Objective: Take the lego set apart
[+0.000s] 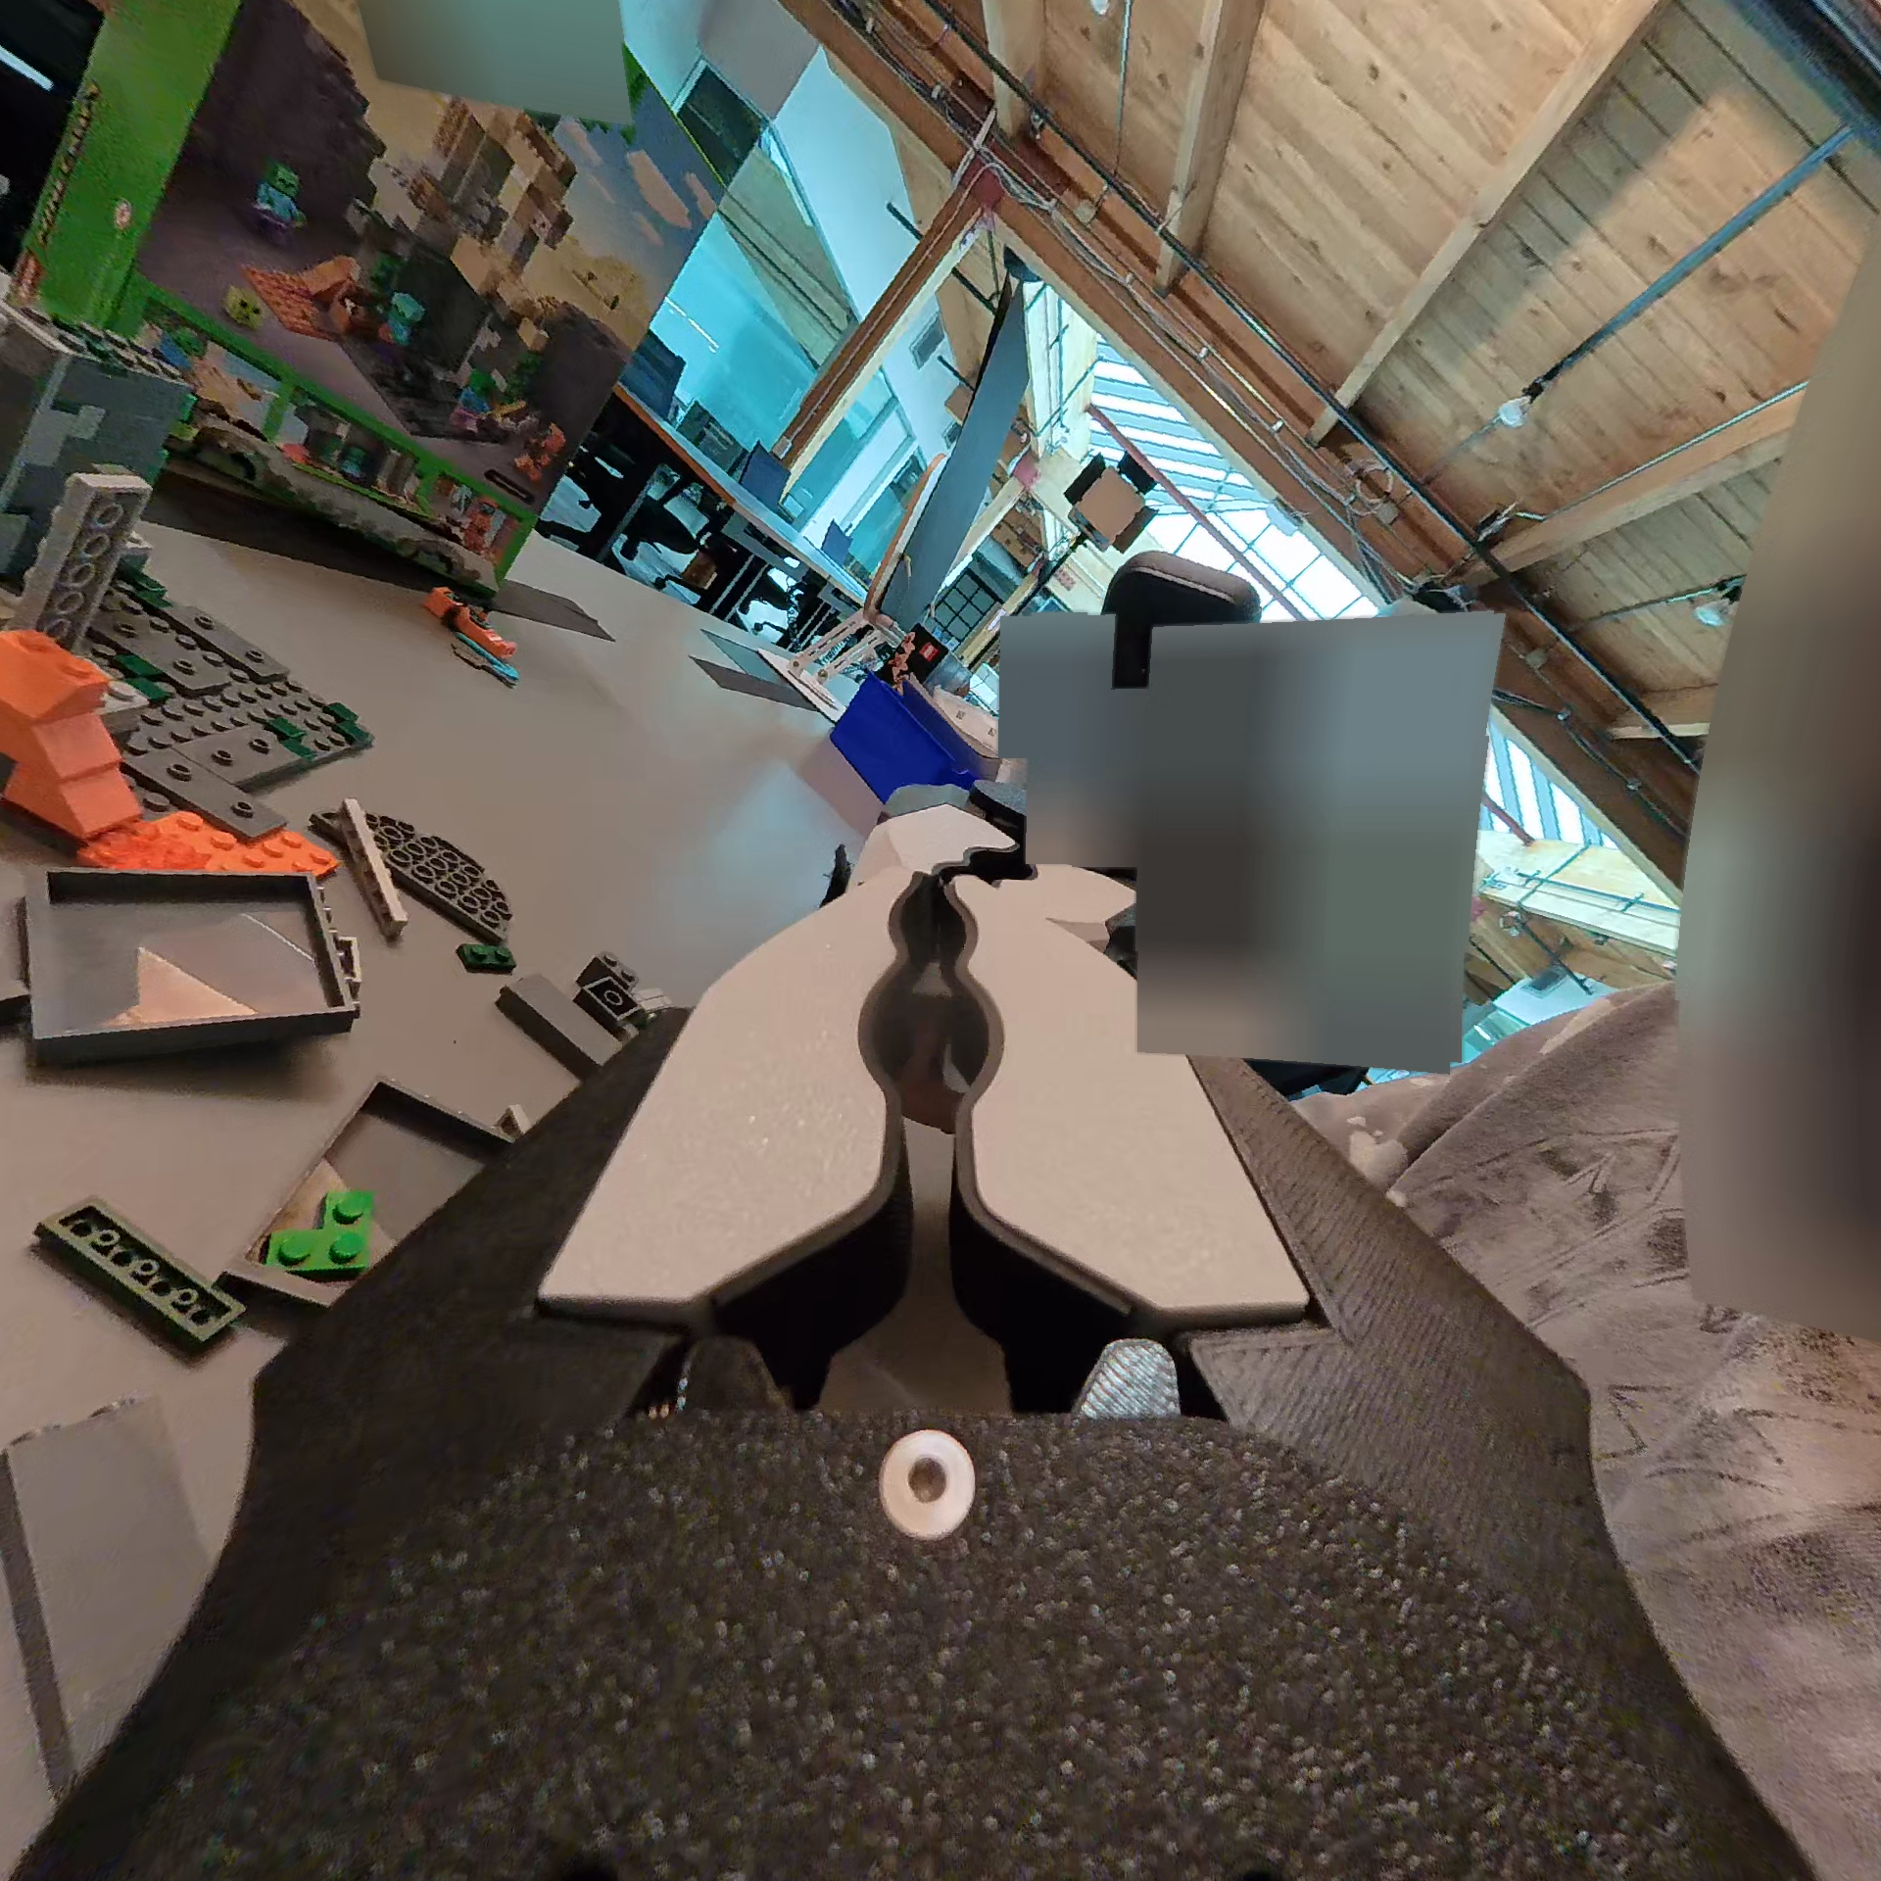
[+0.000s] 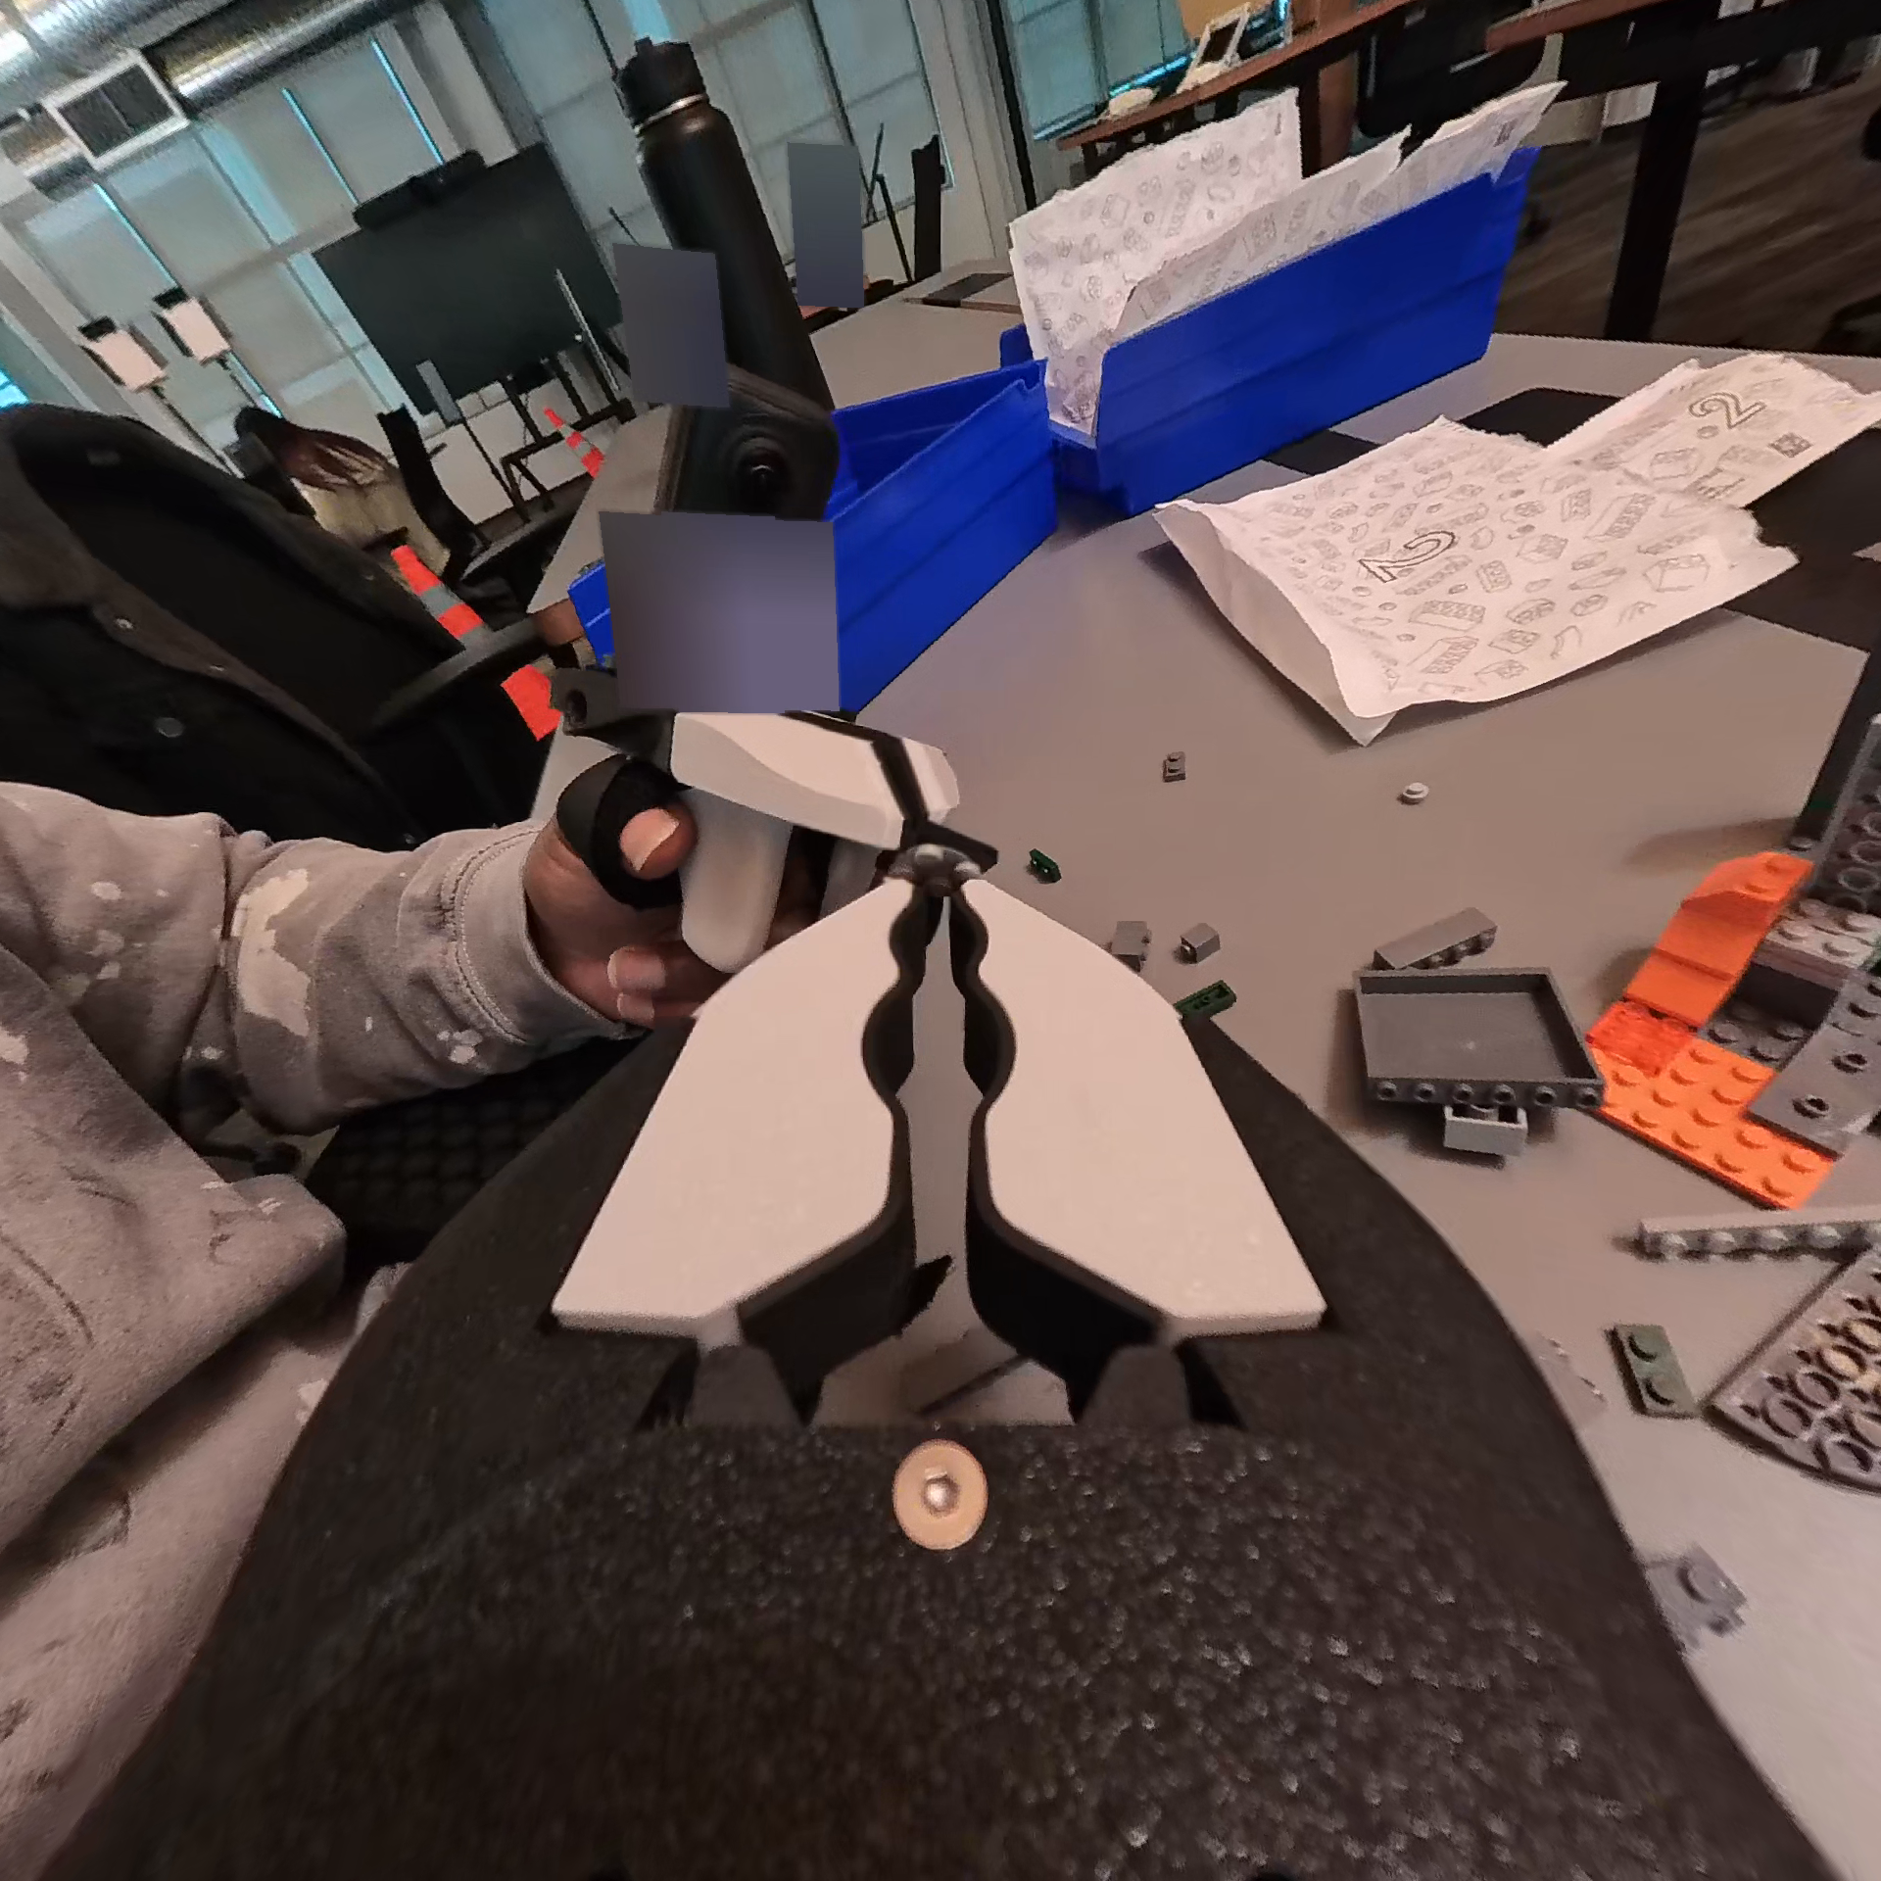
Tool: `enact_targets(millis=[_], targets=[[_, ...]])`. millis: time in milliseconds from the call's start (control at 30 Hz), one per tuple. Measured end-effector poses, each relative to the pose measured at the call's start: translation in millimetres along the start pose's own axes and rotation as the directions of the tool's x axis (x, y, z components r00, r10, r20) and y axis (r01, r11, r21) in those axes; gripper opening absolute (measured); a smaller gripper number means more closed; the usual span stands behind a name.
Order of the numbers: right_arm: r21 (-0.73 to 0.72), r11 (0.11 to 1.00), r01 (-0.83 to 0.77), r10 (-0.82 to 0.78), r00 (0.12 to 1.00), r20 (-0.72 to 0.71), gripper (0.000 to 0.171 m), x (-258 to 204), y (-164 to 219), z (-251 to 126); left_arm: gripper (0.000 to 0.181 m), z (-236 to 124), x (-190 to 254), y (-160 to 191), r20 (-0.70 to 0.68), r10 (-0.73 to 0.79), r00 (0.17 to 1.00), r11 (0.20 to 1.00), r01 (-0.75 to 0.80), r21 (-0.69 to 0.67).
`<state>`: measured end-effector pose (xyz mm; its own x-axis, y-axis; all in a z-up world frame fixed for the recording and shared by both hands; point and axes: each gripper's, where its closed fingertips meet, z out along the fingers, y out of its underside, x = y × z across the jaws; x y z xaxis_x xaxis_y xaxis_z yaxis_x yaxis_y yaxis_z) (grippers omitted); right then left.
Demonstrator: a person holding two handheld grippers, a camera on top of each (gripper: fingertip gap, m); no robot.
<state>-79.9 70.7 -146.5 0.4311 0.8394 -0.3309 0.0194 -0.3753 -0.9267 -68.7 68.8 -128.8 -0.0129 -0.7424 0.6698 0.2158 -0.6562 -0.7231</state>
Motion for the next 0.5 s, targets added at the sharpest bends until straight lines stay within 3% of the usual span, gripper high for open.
enact_targets(millis=[500], targets=[[0.0, 0.999, 0.035, -0.035, 0.999, -0.038, 0.0, 7.4, 3.1, -1.2, 0.001, -3.1, 0.9, -5.4, 0.035, 0.093, 0.995, 0.996, -0.093, 0.004]])
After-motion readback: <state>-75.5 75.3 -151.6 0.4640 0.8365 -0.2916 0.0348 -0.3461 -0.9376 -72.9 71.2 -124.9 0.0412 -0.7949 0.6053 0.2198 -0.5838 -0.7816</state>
